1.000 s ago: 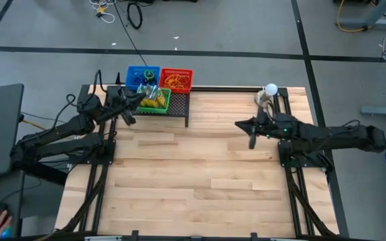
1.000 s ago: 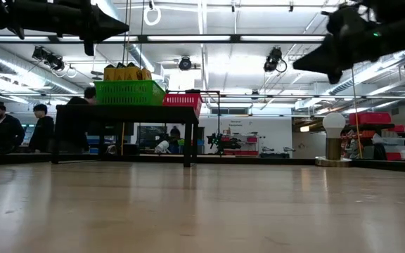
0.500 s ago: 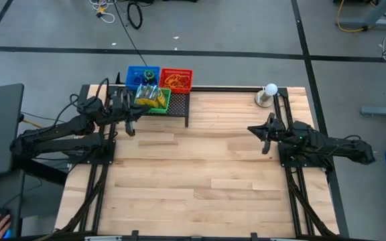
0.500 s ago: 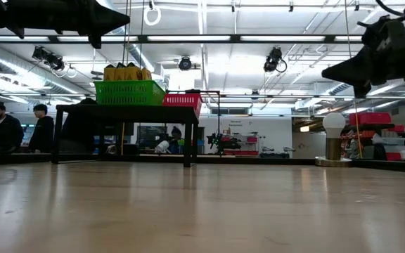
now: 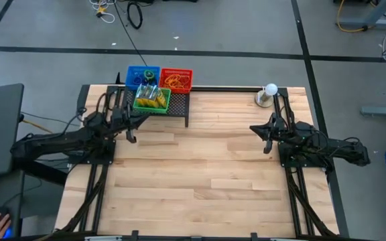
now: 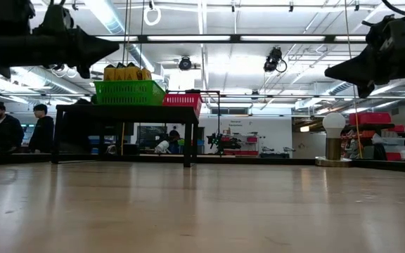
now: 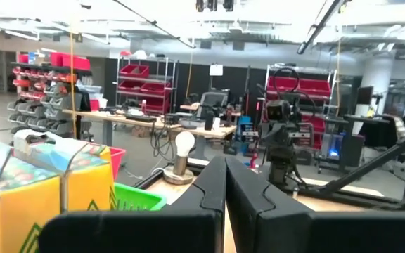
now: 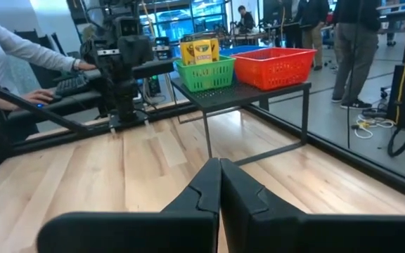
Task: Pick & Place Office Desk Supplies
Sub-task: Return to Home Position
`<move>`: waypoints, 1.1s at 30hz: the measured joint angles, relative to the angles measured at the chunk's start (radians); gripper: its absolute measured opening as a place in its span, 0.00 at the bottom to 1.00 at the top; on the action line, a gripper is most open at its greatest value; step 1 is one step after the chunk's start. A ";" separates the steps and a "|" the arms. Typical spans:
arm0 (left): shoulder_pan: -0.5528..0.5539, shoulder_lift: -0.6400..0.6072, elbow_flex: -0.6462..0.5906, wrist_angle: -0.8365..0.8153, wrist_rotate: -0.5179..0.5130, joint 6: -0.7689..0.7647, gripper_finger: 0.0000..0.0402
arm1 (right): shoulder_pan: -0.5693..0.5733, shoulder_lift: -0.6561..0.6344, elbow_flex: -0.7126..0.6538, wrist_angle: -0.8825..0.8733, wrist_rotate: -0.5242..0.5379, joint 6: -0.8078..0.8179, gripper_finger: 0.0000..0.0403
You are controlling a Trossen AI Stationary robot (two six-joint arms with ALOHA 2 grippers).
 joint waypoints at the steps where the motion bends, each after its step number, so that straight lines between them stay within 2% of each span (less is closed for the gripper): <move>1: -0.001 -0.014 -0.008 0.001 0.001 -0.003 0.02 | 0.000 0.000 0.000 -0.001 0.003 0.000 0.02; 6: -0.001 -0.094 -0.037 -0.028 0.004 0.013 0.02 | 0.000 0.000 0.000 -0.005 0.010 0.000 0.02; 21: 0.001 -0.414 -0.041 -0.371 -0.004 0.013 0.02 | 0.000 0.000 0.000 -0.036 0.043 0.014 0.01; 27: 0.008 -0.411 -0.041 -0.447 -0.034 -0.011 0.02 | 0.000 0.001 -0.013 -0.038 0.094 0.001 0.01; 33: 0.035 -0.411 -0.041 -0.449 -0.075 0.022 0.02 | 0.000 0.003 -0.013 -0.036 0.130 -0.008 0.02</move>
